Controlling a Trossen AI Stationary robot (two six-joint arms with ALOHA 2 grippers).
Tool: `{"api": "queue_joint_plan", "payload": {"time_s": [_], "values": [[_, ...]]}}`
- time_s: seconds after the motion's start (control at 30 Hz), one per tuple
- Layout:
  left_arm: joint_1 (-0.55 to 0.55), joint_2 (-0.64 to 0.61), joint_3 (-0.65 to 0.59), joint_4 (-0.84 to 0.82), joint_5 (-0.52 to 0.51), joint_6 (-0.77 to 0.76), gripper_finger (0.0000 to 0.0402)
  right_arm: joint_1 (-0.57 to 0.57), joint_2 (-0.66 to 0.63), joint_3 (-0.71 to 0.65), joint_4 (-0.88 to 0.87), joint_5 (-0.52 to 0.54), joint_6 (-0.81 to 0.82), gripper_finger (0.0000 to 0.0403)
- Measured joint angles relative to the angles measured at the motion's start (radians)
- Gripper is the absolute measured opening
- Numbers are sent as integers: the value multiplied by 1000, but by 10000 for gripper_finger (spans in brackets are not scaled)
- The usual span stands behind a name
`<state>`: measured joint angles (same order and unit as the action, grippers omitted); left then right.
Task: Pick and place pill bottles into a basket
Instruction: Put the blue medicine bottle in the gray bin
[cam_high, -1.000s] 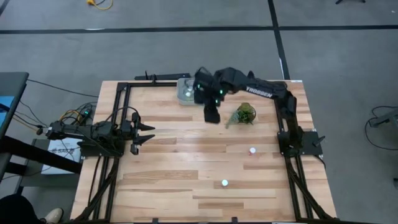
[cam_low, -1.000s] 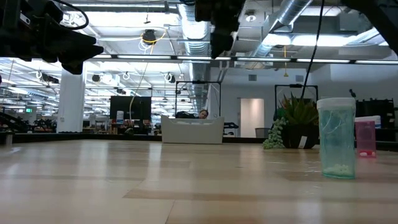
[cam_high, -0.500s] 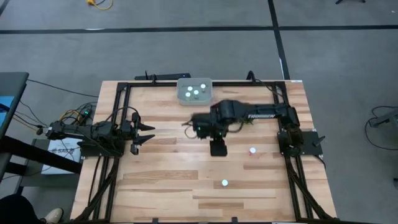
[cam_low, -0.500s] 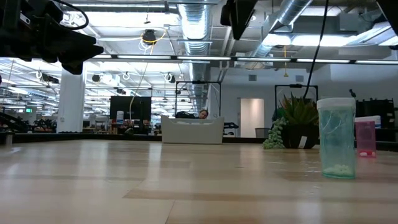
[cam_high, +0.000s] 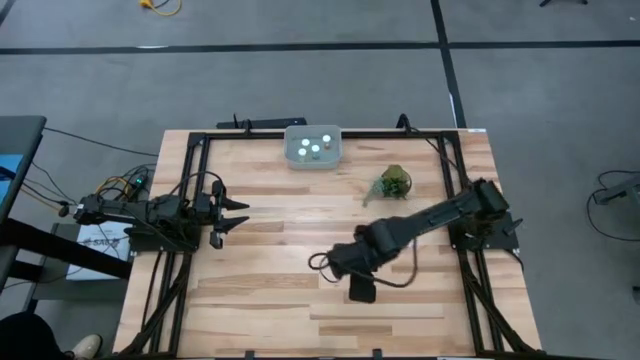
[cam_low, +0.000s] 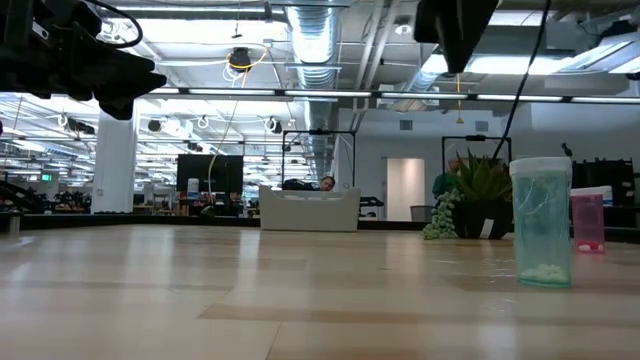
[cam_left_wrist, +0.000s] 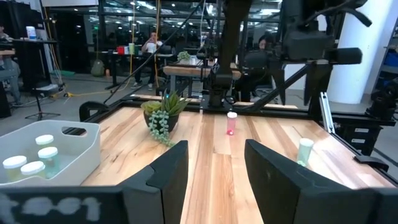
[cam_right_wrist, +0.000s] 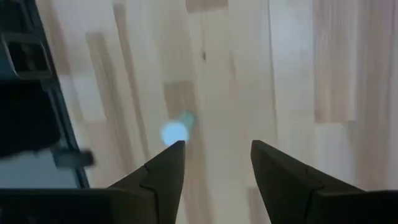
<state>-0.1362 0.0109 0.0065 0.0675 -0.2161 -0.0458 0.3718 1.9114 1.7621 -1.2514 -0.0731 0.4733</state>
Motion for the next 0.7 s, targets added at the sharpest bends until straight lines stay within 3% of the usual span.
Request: {"api": "queue_joint_plan", "payload": {"time_s": [0.33, 0.5, 0.7], "values": [[0, 0, 0, 0, 0, -2, 146, 122, -76, -255, 207, 44, 238, 177], [0, 0, 0, 0, 0, 7, 146, 153, -76, -327, 320, 81, 283, 177], [0, 0, 0, 0, 0, 1, 146, 163, -73, -333, 340, 125, 290, 177]]}}
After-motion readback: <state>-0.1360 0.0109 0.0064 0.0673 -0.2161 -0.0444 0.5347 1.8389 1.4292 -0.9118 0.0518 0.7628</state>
